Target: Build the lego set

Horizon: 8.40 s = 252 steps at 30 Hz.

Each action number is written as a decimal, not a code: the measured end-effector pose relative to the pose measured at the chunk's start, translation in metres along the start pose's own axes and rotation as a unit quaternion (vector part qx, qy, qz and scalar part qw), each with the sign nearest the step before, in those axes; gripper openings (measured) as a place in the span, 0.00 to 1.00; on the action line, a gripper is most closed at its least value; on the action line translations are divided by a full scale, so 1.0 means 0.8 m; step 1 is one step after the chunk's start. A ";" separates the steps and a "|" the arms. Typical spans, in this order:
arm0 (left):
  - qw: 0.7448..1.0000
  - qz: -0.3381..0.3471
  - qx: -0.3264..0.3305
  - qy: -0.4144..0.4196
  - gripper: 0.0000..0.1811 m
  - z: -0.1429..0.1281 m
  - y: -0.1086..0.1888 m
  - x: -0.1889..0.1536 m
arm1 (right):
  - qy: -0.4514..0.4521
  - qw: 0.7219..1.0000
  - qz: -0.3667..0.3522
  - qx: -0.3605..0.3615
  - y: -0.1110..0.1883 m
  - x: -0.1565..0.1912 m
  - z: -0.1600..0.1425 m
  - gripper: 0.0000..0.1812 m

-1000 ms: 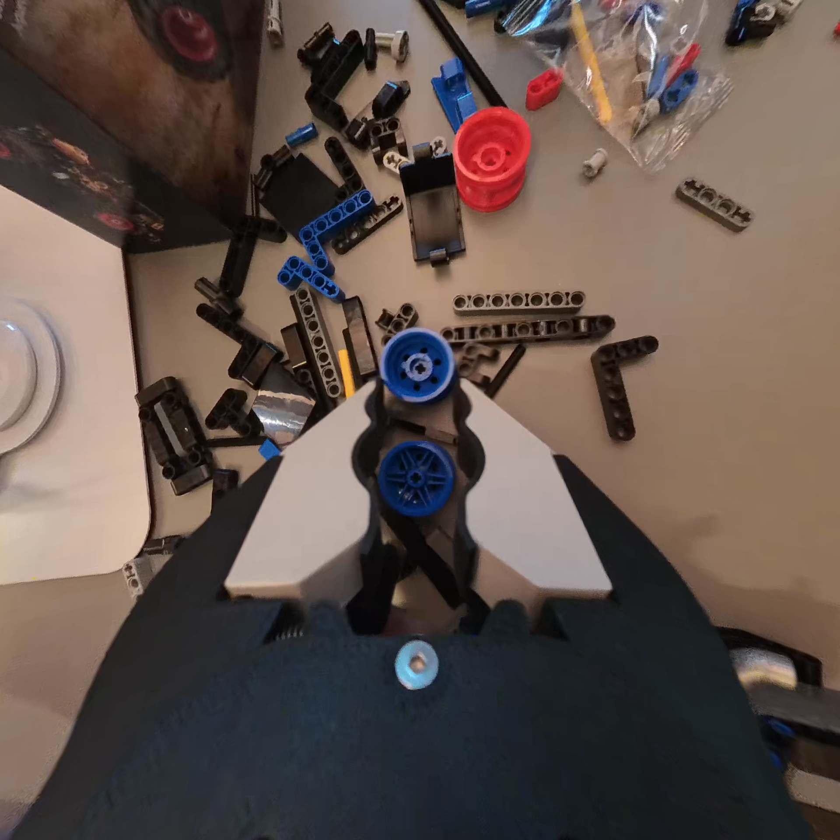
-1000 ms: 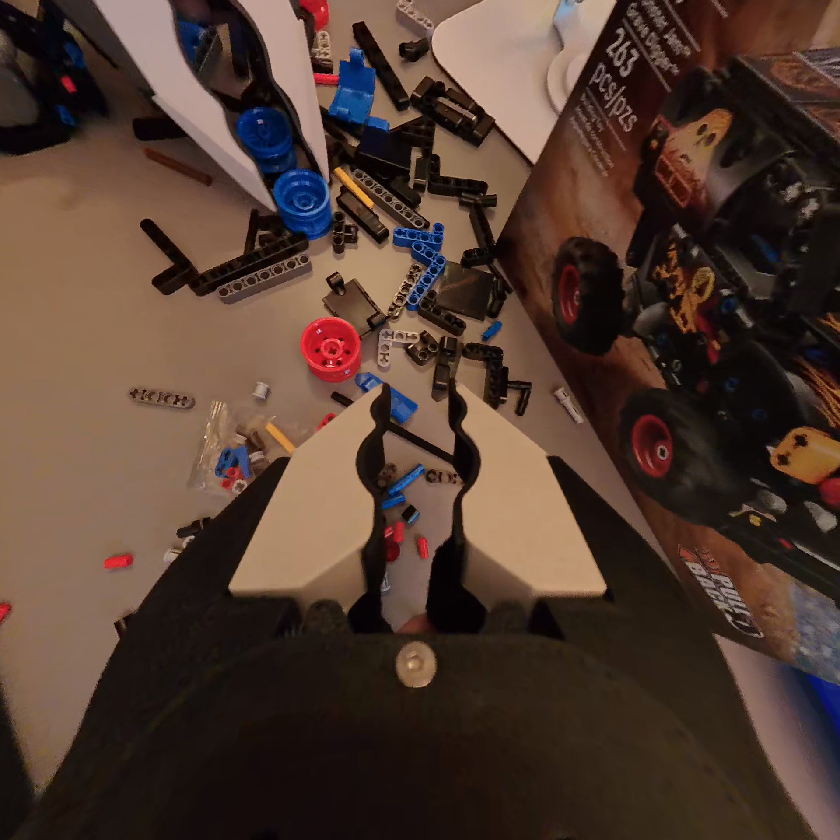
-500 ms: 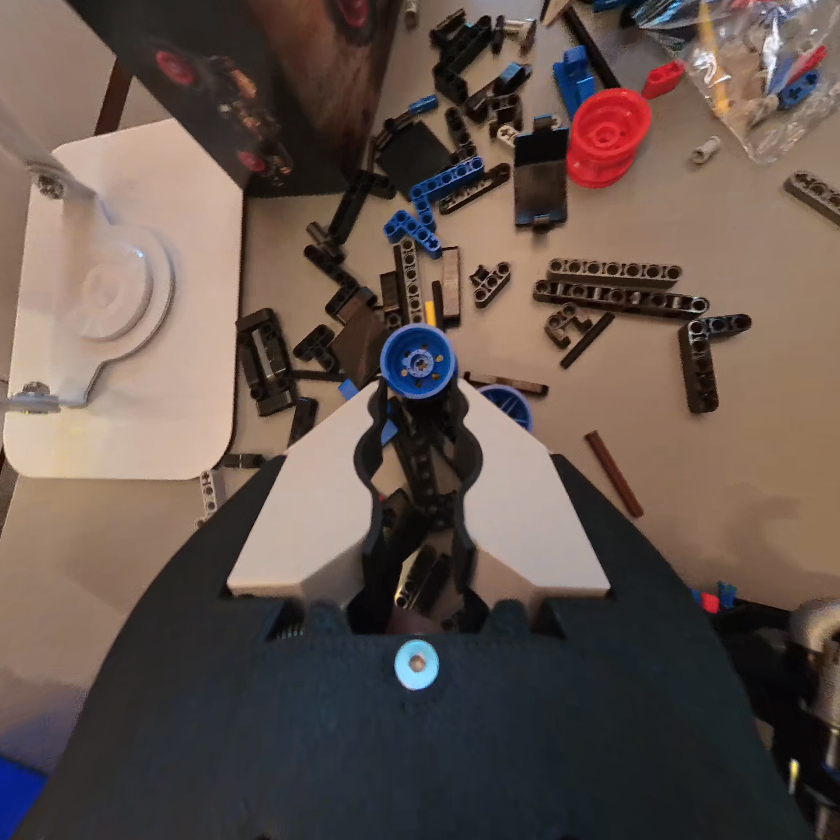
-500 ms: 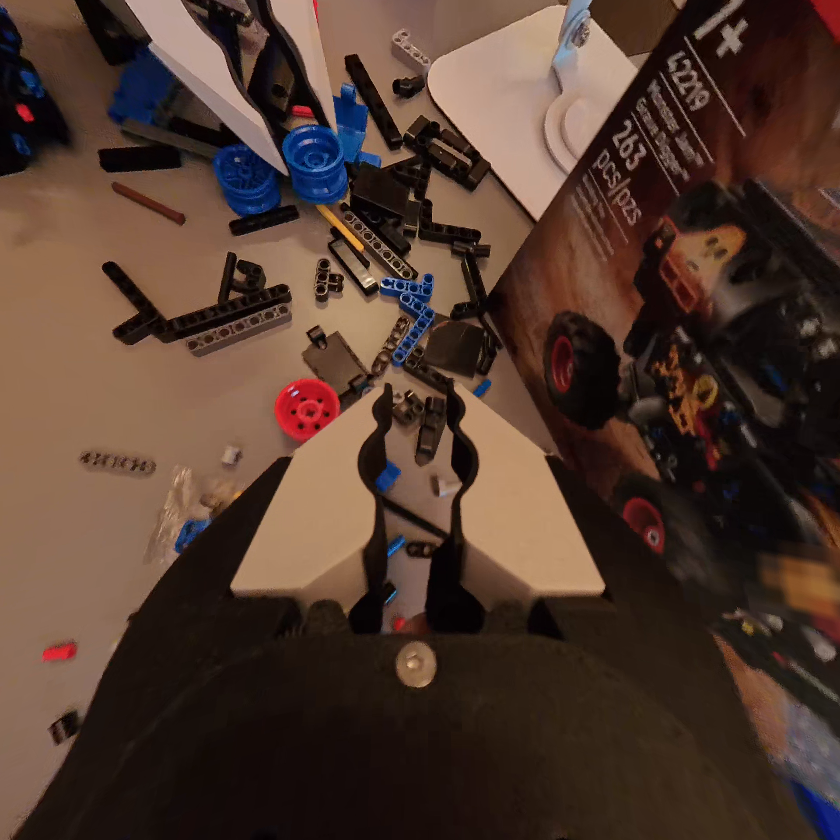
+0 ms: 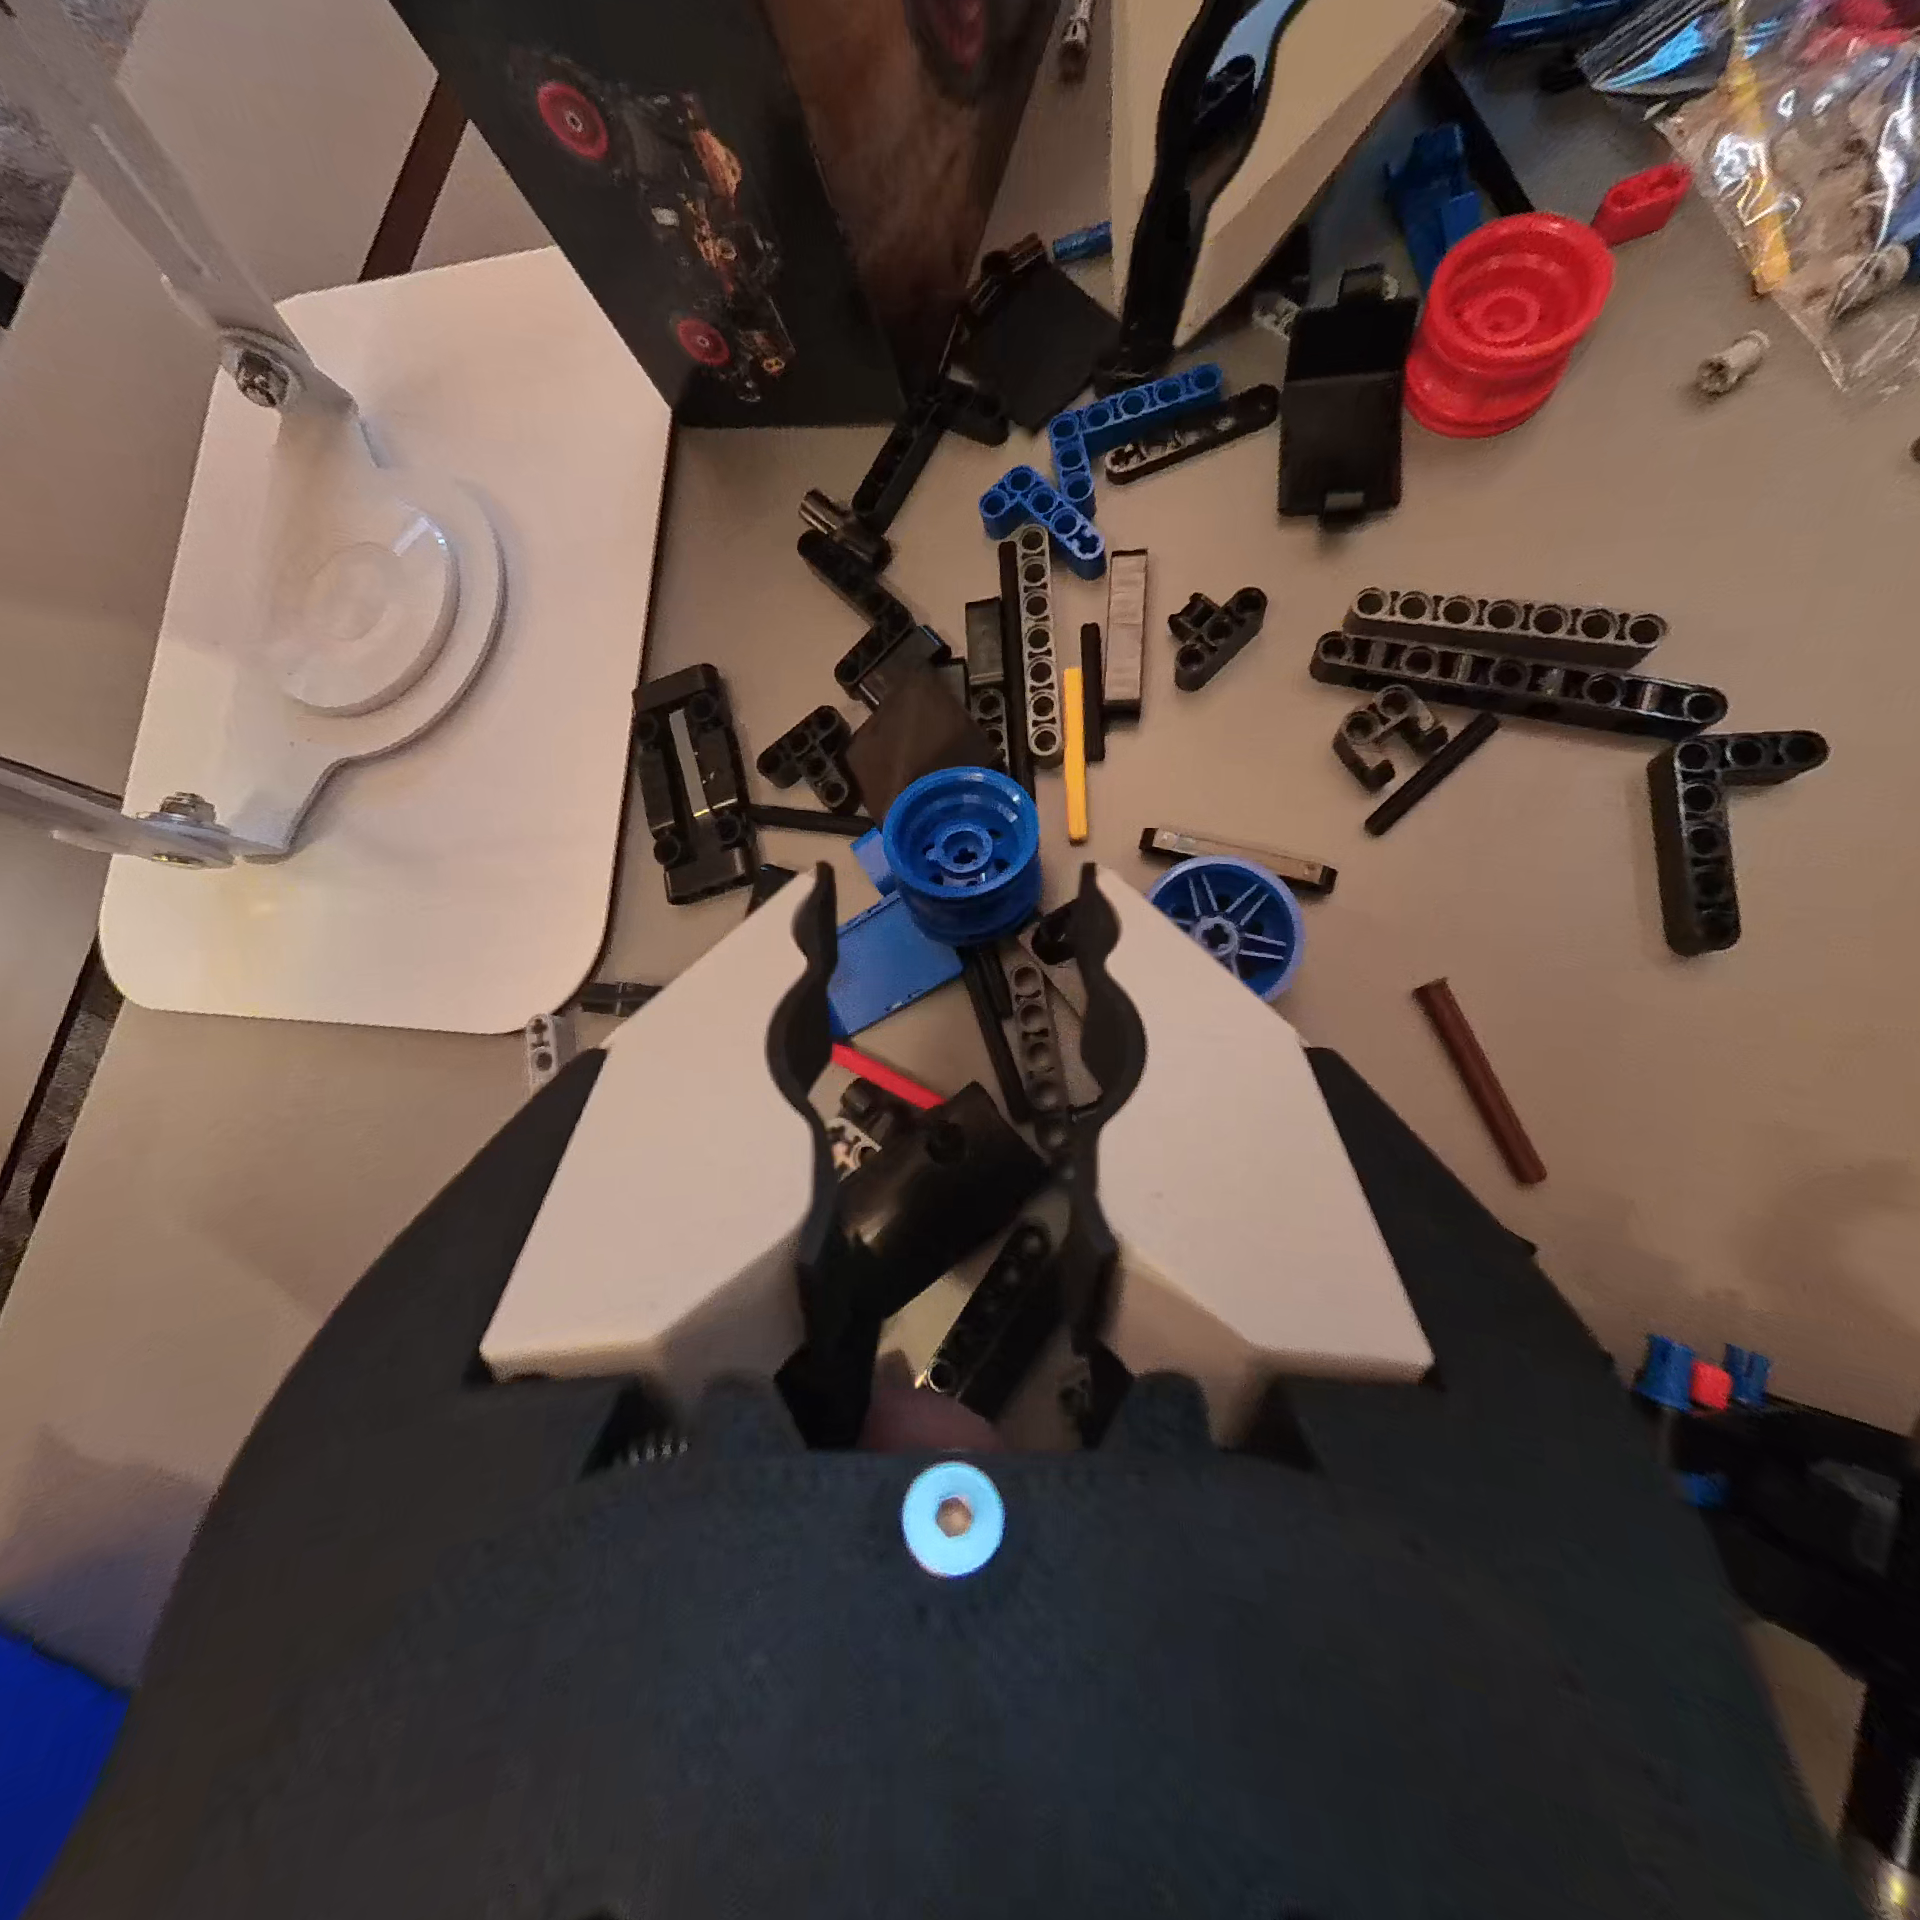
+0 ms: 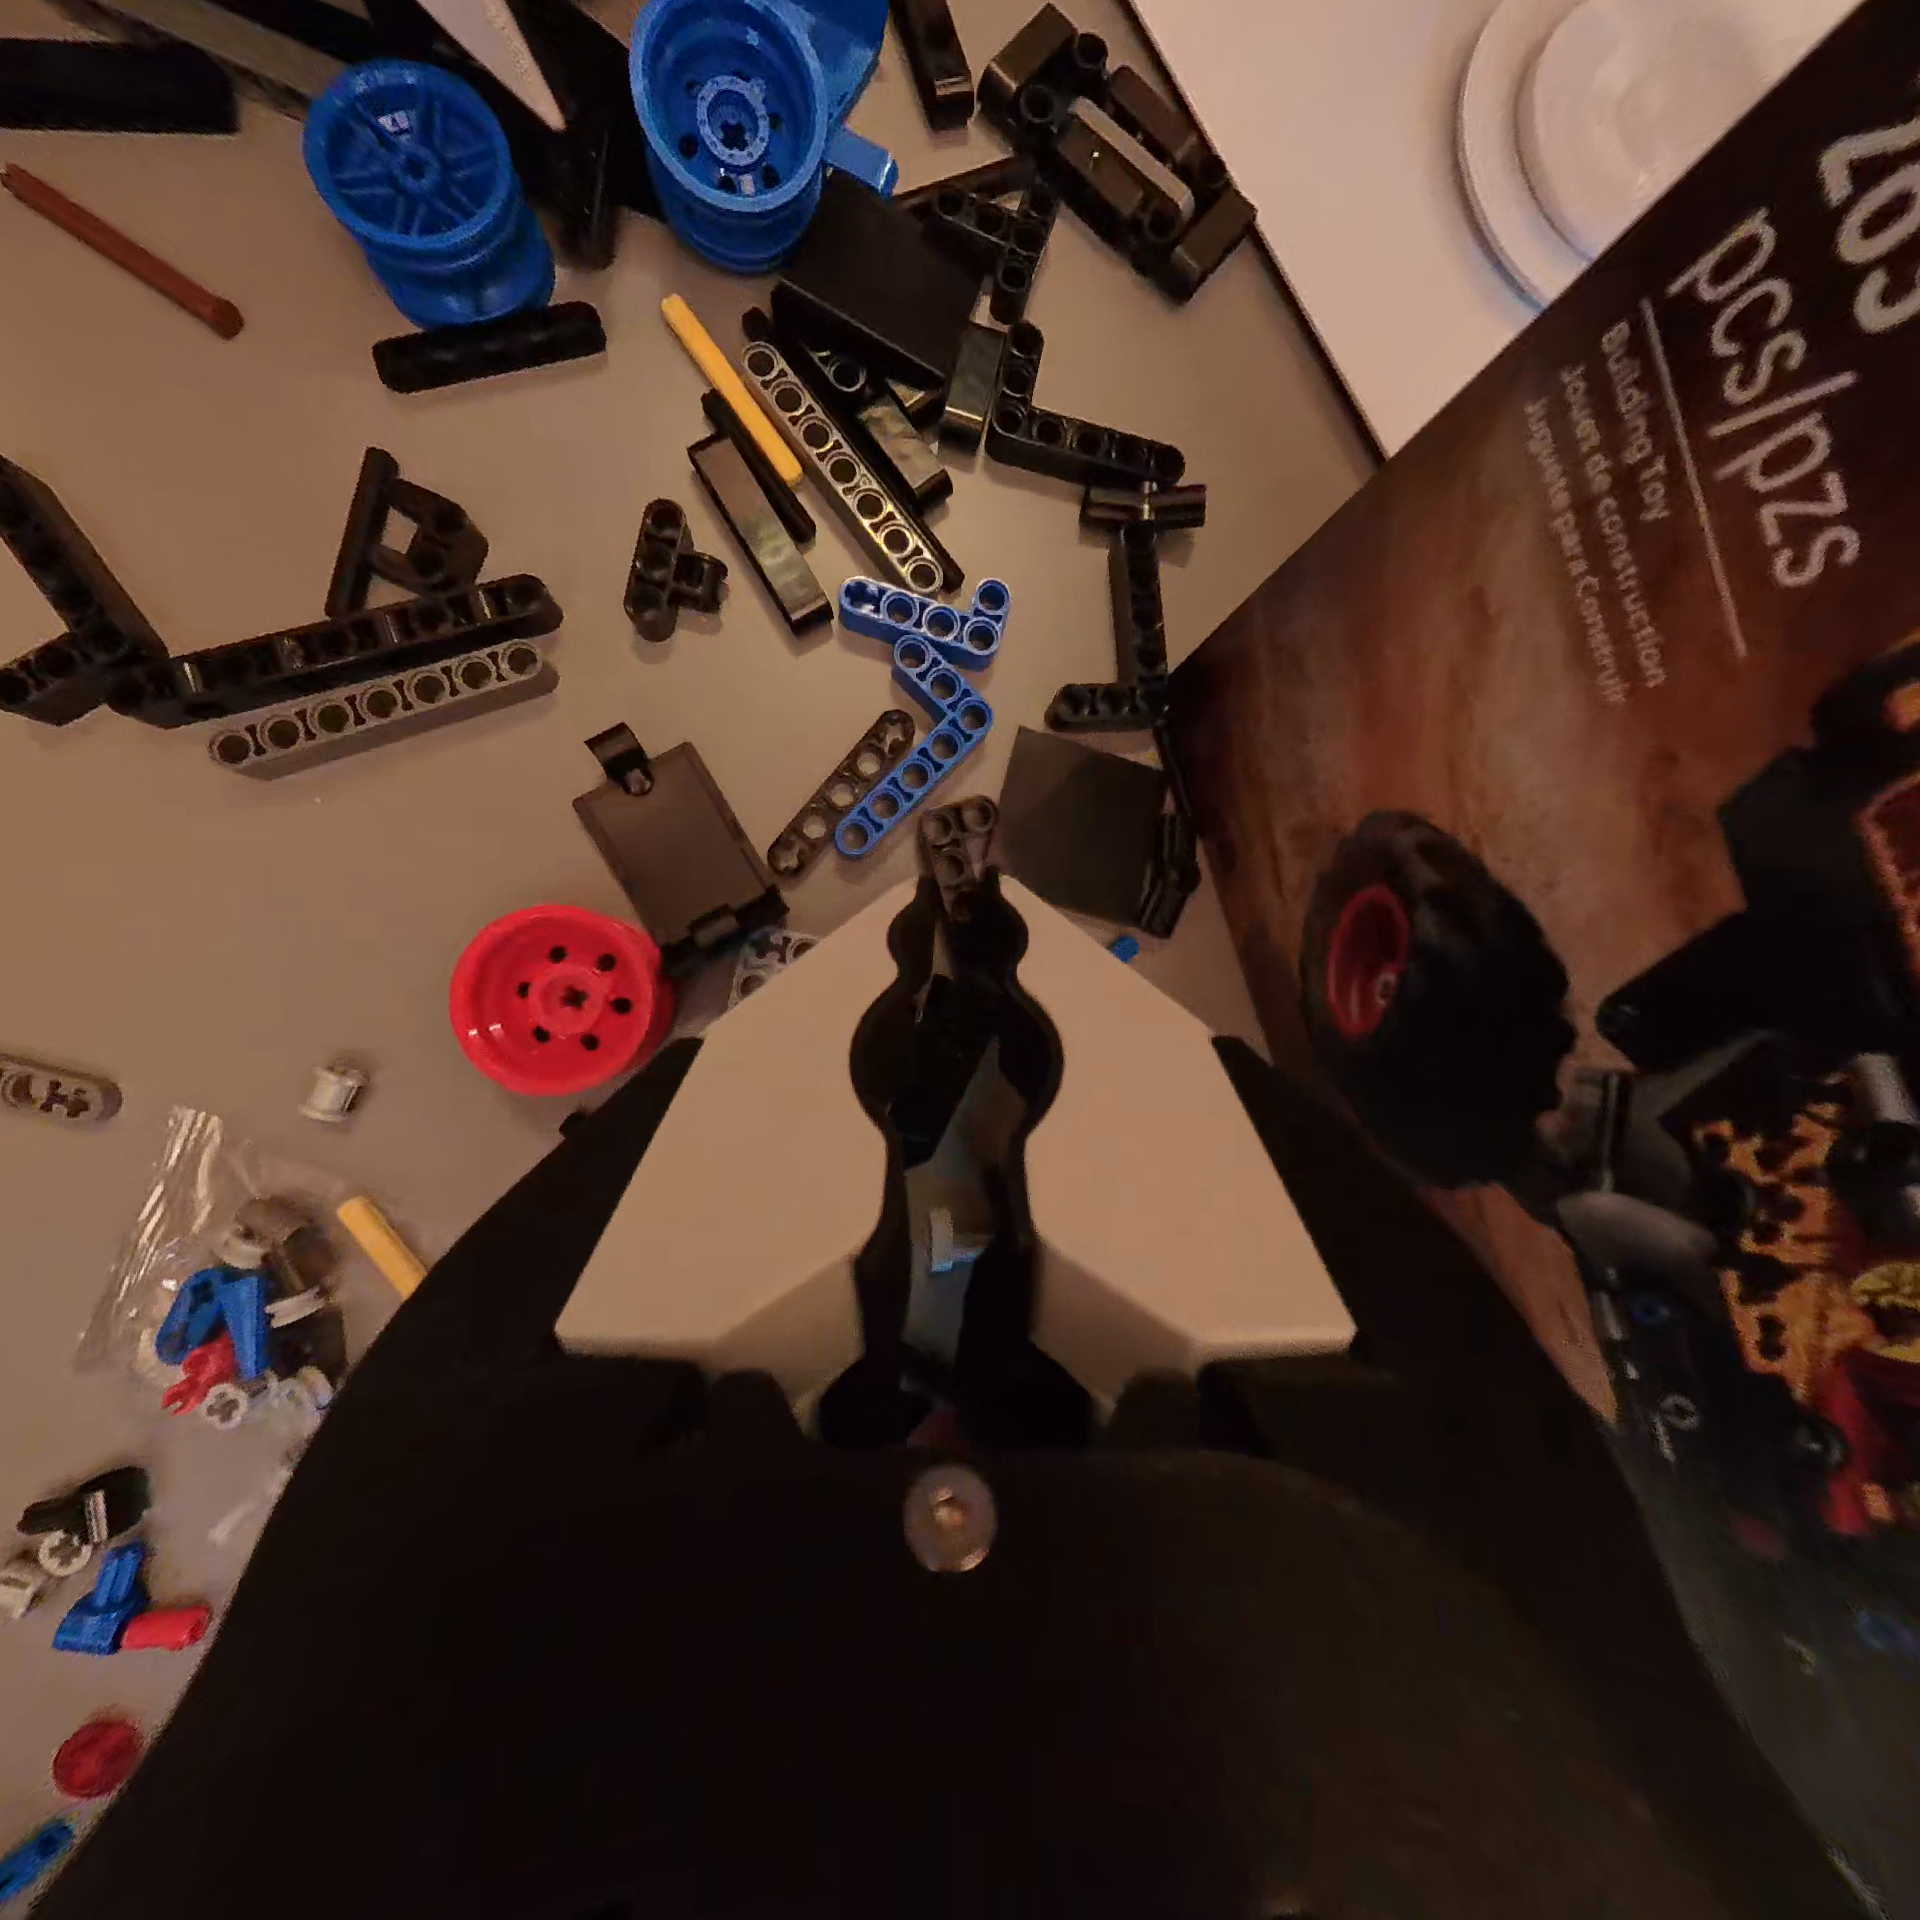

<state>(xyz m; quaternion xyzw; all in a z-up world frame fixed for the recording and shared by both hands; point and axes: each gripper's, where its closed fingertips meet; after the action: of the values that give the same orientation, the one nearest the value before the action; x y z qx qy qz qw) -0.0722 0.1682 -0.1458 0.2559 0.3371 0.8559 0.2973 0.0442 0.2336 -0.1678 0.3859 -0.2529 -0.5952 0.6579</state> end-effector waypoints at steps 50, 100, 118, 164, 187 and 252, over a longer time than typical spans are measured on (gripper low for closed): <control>0.928 0.252 -0.236 -0.139 0.11 0.185 0.107 -0.145 | -0.324 0.794 0.033 -0.514 0.176 0.163 0.149 0.03; 0.958 0.117 -0.140 -0.219 0.02 0.136 0.084 -0.184 | -0.150 0.908 0.284 -0.270 0.149 0.229 0.104 0.03; 0.976 0.094 -0.196 0.015 0.02 0.142 0.072 -0.163 | -0.010 0.946 -0.176 -0.273 0.141 0.187 0.096 0.04; 0.963 0.061 -0.128 -0.230 0.04 0.115 0.044 -0.223 | -0.012 0.982 0.017 -0.189 0.098 0.214 0.029 0.03; 0.921 0.094 -0.027 -0.377 0.03 0.058 -0.003 -0.264 | 0.100 0.992 -0.003 -0.082 0.055 0.246 -0.021 0.01; 0.966 0.041 -0.070 -0.244 0.11 0.080 -0.007 -0.259 | -0.035 0.996 -0.056 0.053 0.145 0.096 -0.191 0.02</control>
<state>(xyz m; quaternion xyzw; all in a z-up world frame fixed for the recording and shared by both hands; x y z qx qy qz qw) 0.1141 0.0574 -0.1577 0.4491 0.1830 0.8003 0.3525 0.2460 0.1895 -0.1719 0.4126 -0.2853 -0.6299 0.5930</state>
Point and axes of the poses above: each gripper's, where its closed fingertips meet, y back along the fingers, z out of its top, x = y × z across the jaws, and after that the axes turned 1 degree about -y, right-handed
